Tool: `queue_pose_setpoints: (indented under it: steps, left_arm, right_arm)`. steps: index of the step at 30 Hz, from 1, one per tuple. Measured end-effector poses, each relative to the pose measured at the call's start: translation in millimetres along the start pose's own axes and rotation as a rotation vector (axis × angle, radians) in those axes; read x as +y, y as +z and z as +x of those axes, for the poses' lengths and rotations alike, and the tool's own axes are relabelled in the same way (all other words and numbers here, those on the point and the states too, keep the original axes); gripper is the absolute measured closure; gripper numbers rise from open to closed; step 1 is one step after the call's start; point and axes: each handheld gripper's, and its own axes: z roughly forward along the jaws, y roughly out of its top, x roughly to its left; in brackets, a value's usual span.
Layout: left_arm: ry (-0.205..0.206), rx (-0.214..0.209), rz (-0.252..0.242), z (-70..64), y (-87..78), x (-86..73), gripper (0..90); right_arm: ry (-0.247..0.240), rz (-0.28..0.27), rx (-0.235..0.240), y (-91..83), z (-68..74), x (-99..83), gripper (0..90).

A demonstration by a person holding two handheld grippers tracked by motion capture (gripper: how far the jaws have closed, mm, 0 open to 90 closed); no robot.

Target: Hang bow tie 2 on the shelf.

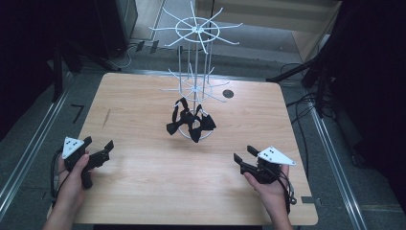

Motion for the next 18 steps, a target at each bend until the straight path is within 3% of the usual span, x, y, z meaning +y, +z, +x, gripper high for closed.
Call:
queue_pose_setpoints:
  steps: [6, 15, 18]
  left_arm:
    - [0.001, 0.0, 0.001, -0.2, 0.0, 0.0, 14.3]
    - [-0.001, -0.001, 0.001, 0.1, 0.0, 0.0, 14.3]
    - [0.0, 0.0, 0.0, -0.1, 0.0, 0.0, 14.3]
  right_arm:
    - [0.014, 0.005, -0.019, -6.2, -10.1, -5.8, 35.6]
    - [0.052, 0.021, -0.043, -13.1, -19.9, -12.3, 12.5]
    - [0.057, 0.019, -0.043, -15.1, -22.9, -15.0, 9.6]
